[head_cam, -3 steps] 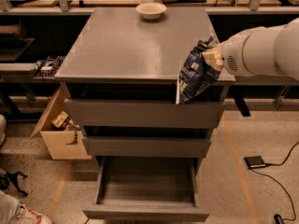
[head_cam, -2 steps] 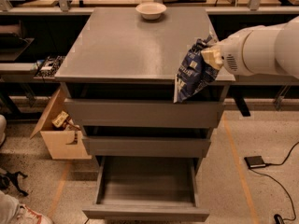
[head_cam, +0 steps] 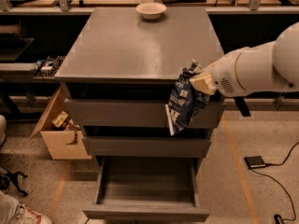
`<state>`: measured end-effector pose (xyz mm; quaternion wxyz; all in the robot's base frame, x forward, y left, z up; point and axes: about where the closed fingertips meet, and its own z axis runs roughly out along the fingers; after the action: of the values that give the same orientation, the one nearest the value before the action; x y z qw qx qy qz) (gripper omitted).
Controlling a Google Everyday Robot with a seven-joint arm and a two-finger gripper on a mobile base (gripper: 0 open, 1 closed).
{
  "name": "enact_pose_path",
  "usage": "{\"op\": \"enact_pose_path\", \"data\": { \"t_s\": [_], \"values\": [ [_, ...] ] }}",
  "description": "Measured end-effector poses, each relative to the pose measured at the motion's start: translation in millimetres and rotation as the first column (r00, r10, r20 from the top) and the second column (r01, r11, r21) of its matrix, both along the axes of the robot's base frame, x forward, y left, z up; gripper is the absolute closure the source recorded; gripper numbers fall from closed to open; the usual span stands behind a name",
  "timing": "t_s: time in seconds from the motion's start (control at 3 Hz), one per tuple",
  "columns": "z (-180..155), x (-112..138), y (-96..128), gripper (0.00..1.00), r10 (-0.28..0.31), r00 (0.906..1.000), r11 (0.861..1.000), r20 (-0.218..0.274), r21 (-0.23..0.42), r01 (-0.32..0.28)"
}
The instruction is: Place blue chip bag into bottom drawer
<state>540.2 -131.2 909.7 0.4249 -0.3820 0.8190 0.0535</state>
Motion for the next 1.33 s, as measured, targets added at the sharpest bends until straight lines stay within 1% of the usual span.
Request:
{"op": "enact_pose_path", "data": {
  "t_s": [0.33,0.67,1.0,1.33],
  "values": [
    [-39.9,-19.2,4.5,1.0,0.061,0.9956,0.995,-0.071,-0.075,-0.066],
    [-106.8,-32.5,-2.7,1.0,0.079,0.985,0.991,-0.153,-0.098,-0.095],
    [-106.8,-32.5,-2.7,1.0,0.079,0.985,0.991,-0.153,-0.098,-0.095],
    [-121.5,-30.3,-7.5,1.0,0.053,0.9829,0.993,-0.176,-0.093,-0.07]
  ]
}}
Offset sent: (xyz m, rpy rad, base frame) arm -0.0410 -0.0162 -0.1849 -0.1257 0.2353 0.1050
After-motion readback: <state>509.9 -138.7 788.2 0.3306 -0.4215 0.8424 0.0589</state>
